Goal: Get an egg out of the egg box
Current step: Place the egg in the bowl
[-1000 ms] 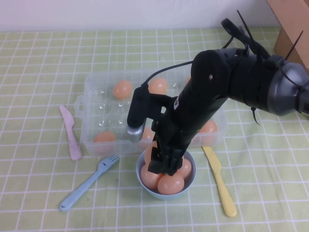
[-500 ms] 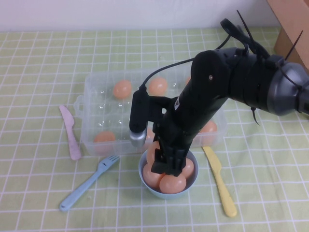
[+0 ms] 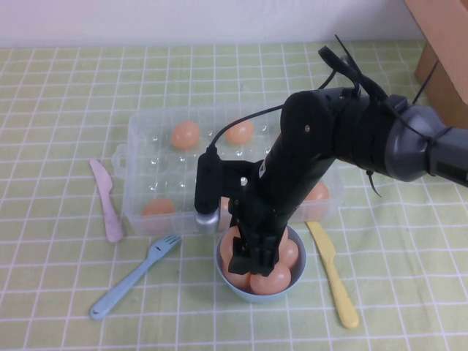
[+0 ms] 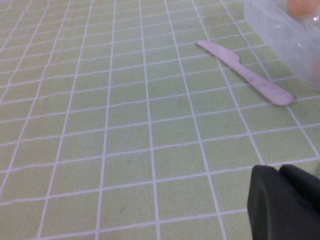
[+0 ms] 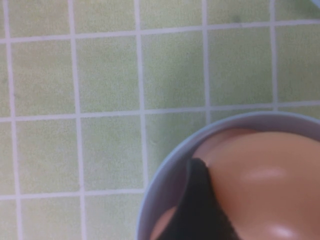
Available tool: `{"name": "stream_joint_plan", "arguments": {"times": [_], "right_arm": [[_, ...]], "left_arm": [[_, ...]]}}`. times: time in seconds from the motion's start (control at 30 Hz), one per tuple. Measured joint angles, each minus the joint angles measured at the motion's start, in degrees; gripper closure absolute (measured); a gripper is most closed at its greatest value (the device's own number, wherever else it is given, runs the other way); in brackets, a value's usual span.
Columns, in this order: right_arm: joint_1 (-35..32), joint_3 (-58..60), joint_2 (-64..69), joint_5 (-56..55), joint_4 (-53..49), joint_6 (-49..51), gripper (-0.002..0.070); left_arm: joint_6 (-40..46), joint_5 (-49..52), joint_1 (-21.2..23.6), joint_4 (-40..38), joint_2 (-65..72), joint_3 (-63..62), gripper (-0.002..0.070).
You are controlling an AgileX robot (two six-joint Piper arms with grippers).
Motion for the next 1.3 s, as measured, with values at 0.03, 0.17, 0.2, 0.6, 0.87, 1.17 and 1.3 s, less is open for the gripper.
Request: {"name": "stream_joint_plan", "arguments": {"times": [0.03, 0.17, 0.2, 0.6, 0.87, 1.17, 1.3], "right_arm": [[0.0, 0.0, 0.0, 0.0, 0.0, -0.1, 0.0230], [0.0, 0.0, 0.0, 0.0, 0.0, -0.1, 0.0230], [0.0, 0.0, 0.0, 0.0, 0.0, -0.1, 0.0230], [0.0, 0.0, 0.0, -0.8, 0.0, -0.1, 0.0230], [0.0, 0.0, 0.0, -1.0, -1.3, -0.1, 0.0225], [0.0, 0.0, 0.0, -2.0, -2.5, -0.1, 0.0205], [0.0, 0.0, 0.0, -2.3, -2.5, -0.1, 0.0175]], "left_arm": [[0.0, 0.0, 0.0, 0.0, 0.0, 0.0, 0.0678], [0.0, 0.0, 0.0, 0.0, 0.0, 0.0, 0.0678], [0.0, 0.0, 0.0, 0.0, 0.0, 0.0, 0.0678], [0.0, 0.0, 0.0, 0.0, 0.0, 0.0, 0.0678], [0.0, 0.0, 0.0, 0.0, 0.0, 0.0, 0.0678], [0.0, 0.0, 0.0, 0.0, 0.0, 0.0, 0.0678], [0.0, 0.0, 0.0, 0.0, 0.0, 0.0, 0.0678]]}}
